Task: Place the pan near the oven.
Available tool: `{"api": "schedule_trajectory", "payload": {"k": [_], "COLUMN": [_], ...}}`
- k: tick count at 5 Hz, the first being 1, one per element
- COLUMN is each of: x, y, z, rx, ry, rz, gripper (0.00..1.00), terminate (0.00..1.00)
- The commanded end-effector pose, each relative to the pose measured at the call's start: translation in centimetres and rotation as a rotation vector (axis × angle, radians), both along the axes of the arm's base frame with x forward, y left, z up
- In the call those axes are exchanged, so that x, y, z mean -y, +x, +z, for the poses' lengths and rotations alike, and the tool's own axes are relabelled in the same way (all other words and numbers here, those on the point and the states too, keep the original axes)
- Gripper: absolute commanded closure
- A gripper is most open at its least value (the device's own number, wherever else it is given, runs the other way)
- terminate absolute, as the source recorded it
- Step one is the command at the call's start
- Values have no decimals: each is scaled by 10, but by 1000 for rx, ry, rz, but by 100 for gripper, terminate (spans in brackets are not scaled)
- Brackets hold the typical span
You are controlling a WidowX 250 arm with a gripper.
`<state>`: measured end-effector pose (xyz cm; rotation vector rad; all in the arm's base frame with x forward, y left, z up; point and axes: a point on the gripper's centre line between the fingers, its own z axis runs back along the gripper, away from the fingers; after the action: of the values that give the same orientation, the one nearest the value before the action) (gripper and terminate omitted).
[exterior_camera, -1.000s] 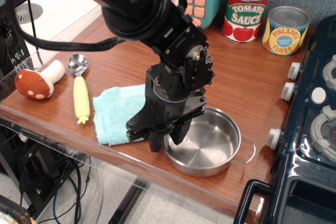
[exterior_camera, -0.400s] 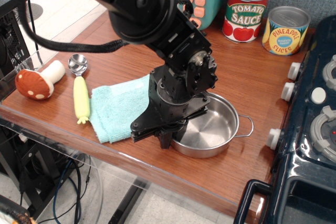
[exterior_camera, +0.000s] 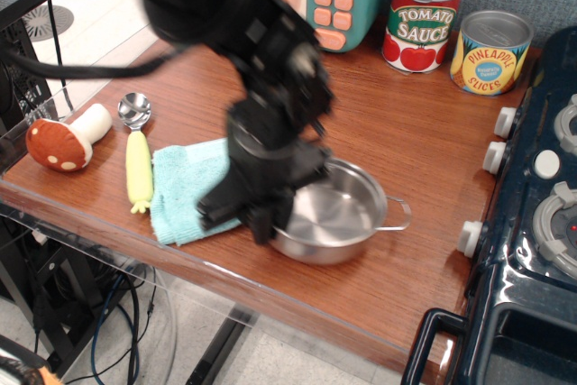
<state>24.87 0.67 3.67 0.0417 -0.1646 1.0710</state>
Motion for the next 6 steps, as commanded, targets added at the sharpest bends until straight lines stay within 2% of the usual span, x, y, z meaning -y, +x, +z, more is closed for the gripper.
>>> {"api": "schedule_trajectory", "payload": {"k": [1, 3, 4, 6], "x": [-39, -88, -124, -166], "y": [3, 27, 46, 80], "z": [53, 87, 83, 62], "rx": [79, 141, 133, 150], "ry": [-87, -143, -130, -73], "rz": [120, 313, 454, 571], "gripper": [100, 100, 100, 100], "terminate": [0, 0, 0, 0]}}
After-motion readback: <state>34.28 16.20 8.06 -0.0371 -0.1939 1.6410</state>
